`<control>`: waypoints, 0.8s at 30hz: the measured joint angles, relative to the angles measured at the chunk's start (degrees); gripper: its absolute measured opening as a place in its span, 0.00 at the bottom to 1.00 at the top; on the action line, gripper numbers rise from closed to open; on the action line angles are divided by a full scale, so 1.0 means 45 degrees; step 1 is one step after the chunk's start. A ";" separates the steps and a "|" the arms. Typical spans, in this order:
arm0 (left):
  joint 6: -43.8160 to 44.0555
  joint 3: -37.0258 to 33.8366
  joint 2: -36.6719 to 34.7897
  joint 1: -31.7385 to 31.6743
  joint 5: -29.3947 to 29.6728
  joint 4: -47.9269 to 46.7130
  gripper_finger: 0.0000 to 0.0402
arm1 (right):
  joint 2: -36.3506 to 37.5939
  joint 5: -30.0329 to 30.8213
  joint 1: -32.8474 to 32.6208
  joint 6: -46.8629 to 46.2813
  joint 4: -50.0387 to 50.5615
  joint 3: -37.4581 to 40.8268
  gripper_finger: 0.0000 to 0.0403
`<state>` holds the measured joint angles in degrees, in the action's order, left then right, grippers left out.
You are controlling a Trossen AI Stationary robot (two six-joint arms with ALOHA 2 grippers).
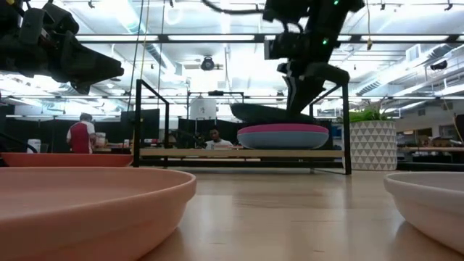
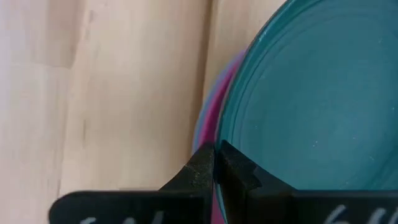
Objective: Place and stack plates onto a shelf
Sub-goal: Stack the green plate on top of the pink plate on the shelf
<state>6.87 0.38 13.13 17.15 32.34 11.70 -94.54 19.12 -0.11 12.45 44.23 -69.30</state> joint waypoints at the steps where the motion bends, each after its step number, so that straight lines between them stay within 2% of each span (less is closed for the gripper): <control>1: 0.0000 0.0000 0.0000 0.0000 0.0000 0.0000 0.30 | 0.0000 -0.0278 0.0229 -0.0004 -0.0001 0.0035 0.05; 7: 0.0000 0.0000 0.0000 0.0000 0.0000 -0.0005 0.30 | 0.0005 -0.1776 0.1022 -0.0197 -0.0007 0.0165 0.12; 14: 0.0005 0.0000 0.0000 0.0000 0.0000 -0.0005 0.30 | 0.0102 -0.1517 0.0787 -0.0189 -0.0005 0.0175 0.20; 24: 0.0005 -0.0005 0.0000 0.0000 -0.0002 0.0000 0.30 | 0.0593 -0.1356 -0.0030 -0.0632 -0.0817 0.0175 0.20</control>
<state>6.90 0.36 13.13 17.15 32.33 11.70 -91.87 13.02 -0.24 9.60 40.55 -68.51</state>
